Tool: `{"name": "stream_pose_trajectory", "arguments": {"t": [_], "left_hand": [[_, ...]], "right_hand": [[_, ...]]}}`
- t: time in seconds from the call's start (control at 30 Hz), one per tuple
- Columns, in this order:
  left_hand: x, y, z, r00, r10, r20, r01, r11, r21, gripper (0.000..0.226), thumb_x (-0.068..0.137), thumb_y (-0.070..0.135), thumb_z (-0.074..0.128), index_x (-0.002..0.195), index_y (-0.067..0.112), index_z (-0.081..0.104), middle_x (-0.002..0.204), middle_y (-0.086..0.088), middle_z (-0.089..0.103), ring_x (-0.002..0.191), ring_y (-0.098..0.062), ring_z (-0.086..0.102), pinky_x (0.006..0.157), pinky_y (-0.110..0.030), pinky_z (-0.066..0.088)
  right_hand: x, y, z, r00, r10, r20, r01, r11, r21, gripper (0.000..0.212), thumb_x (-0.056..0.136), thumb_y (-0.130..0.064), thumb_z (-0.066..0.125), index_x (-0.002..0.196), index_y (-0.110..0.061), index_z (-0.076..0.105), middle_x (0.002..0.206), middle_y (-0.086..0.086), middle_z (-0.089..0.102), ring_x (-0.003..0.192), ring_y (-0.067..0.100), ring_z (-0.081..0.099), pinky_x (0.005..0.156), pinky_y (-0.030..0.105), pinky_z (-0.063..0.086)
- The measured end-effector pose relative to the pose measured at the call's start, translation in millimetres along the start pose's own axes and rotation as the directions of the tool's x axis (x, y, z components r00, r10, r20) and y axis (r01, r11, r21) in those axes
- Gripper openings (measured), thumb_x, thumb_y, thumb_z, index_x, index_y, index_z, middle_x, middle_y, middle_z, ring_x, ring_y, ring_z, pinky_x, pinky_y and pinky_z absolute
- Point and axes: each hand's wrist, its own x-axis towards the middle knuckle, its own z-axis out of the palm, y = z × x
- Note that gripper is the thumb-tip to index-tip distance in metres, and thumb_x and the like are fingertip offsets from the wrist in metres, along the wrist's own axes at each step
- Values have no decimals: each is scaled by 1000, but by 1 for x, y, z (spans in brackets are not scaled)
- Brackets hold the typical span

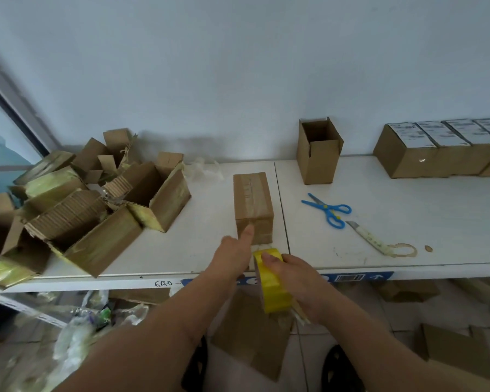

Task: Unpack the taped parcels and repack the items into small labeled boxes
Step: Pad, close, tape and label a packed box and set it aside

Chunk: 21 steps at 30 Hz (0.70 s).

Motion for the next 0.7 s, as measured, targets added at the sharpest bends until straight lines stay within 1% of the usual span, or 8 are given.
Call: {"name": "stream_pose_trajectory", "arguments": {"t": [0.07, 0.13, 0.27, 0.33, 0.4, 0.5, 0.57, 0.7], "left_hand": [[-5, -5, 0, 977, -132, 170, 163, 969, -186, 59, 96, 59, 46, 126, 9, 53, 110, -14, 63, 98, -30, 64, 80, -41, 58], [-7, -6, 1, 963, -114, 245, 177, 951, -253, 45, 96, 50, 56, 117, 10, 60, 106, -16, 68, 94, -31, 68, 75, -41, 59], [-5, -5, 10, 963, -75, 260, 173, 909, -378, 32, 94, 29, 65, 117, 8, 62, 107, -19, 70, 93, -34, 70, 76, -45, 60], [-6, -5, 14, 966, -83, 246, 181, 894, -410, 27, 94, 24, 65, 116, 8, 61, 105, -19, 68, 88, -33, 68, 68, -42, 60], [-6, -5, 18, 968, -93, 234, 189, 883, -430, 26, 94, 22, 65, 115, 8, 60, 105, -20, 66, 86, -33, 67, 69, -44, 60], [-1, -5, 21, 969, -117, 217, 204, 873, -443, 31, 92, 24, 67, 118, 9, 60, 109, -21, 65, 93, -37, 67, 83, -52, 57], [-1, -4, 21, 968, -130, 215, 216, 869, -445, 32, 91, 26, 68, 118, 11, 60, 109, -21, 65, 91, -37, 67, 79, -51, 58], [-1, -5, 19, 964, -141, 225, 230, 869, -438, 27, 91, 26, 67, 113, 12, 59, 97, -17, 65, 78, -31, 67, 56, -38, 56]], "right_hand": [[4, 2, -4, 1000, -9, 7, 9, 1000, 17, 52, 91, -62, 51, 121, -20, 57, 115, 4, 62, 101, 22, 62, 90, 41, 53], [4, 2, -8, 1000, 23, 16, -24, 1000, 15, 57, 92, -63, 48, 125, -18, 57, 116, 7, 63, 102, 23, 63, 86, 38, 54], [4, -4, -44, 998, -49, -34, 43, 986, -161, 47, 97, -55, 46, 101, -14, 69, 94, 3, 73, 88, 19, 68, 78, 31, 55], [15, -3, -74, 975, -155, -161, 98, 944, -316, 39, 99, -46, 47, 102, -13, 68, 95, 1, 70, 84, 16, 63, 80, 32, 52], [30, 2, -101, 908, -239, -344, 10, 832, -554, 36, 99, -42, 45, 116, -16, 63, 113, 4, 65, 98, 18, 59, 89, 36, 47], [48, 19, -123, 838, -246, -488, -185, 713, -676, 46, 99, -38, 43, 141, -18, 45, 140, 7, 48, 127, 27, 45, 104, 43, 38], [54, 29, -129, 821, -224, -525, -269, 660, -701, 43, 99, -34, 42, 138, -16, 43, 138, 8, 46, 129, 29, 41, 104, 45, 37], [62, 42, -133, 772, -262, -579, -349, 586, -731, 28, 98, -27, 42, 122, -14, 48, 125, 8, 52, 118, 27, 48, 98, 43, 40]]}}
